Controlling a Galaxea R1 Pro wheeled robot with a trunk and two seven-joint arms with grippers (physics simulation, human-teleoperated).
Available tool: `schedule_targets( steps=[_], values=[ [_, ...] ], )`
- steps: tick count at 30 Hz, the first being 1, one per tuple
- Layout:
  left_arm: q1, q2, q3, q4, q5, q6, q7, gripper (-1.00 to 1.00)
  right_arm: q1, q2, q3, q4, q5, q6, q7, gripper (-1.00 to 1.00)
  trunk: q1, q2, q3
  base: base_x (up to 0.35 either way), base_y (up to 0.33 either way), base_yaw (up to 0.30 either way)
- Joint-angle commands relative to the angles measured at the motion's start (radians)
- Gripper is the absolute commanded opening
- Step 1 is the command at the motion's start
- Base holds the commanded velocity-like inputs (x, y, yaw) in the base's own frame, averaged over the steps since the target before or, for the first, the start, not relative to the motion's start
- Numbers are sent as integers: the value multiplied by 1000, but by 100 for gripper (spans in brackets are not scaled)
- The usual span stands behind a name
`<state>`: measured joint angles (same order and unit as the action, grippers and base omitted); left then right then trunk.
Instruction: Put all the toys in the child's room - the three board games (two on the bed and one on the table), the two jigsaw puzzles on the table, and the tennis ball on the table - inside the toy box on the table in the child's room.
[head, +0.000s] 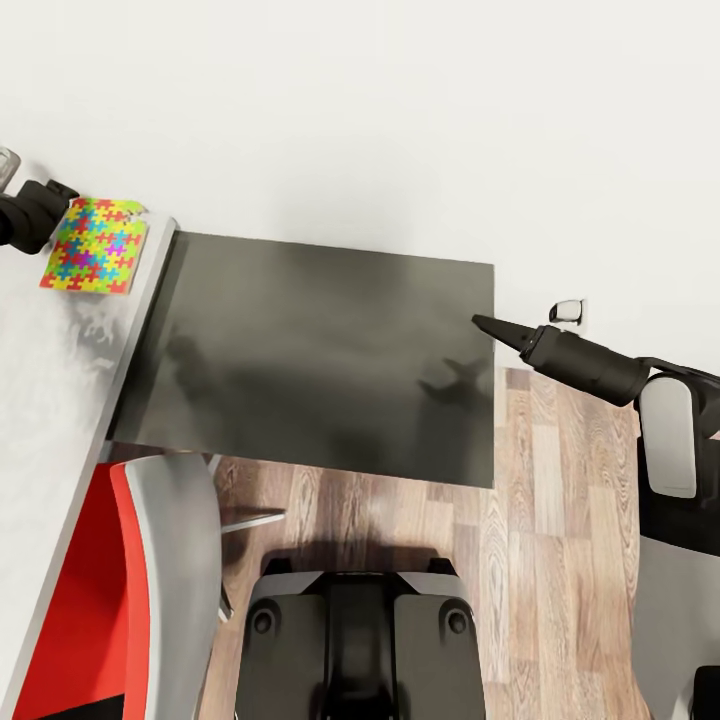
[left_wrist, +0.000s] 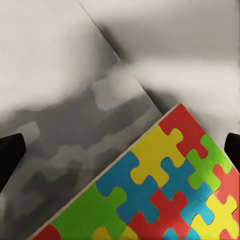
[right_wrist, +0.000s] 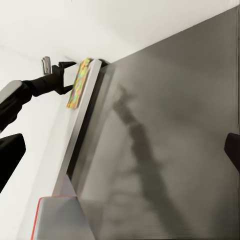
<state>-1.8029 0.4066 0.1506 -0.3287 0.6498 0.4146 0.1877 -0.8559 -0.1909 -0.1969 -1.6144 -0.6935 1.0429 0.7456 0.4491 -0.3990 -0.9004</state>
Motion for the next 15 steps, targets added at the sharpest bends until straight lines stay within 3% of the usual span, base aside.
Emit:
schedule_targets(
  steps=[1, 15],
  values=[
    [0, -1, 6, 53, 27, 4, 6, 100, -1, 0, -1, 0, 5, 4, 6, 100, 1, -1, -1, 0, 0, -139],
    [0, -2, 6, 53, 28, 4, 6, 100, -3, 1, -1, 0, 5, 4, 6, 100, 1, -1, -1, 0, 0, -221]
  ],
)
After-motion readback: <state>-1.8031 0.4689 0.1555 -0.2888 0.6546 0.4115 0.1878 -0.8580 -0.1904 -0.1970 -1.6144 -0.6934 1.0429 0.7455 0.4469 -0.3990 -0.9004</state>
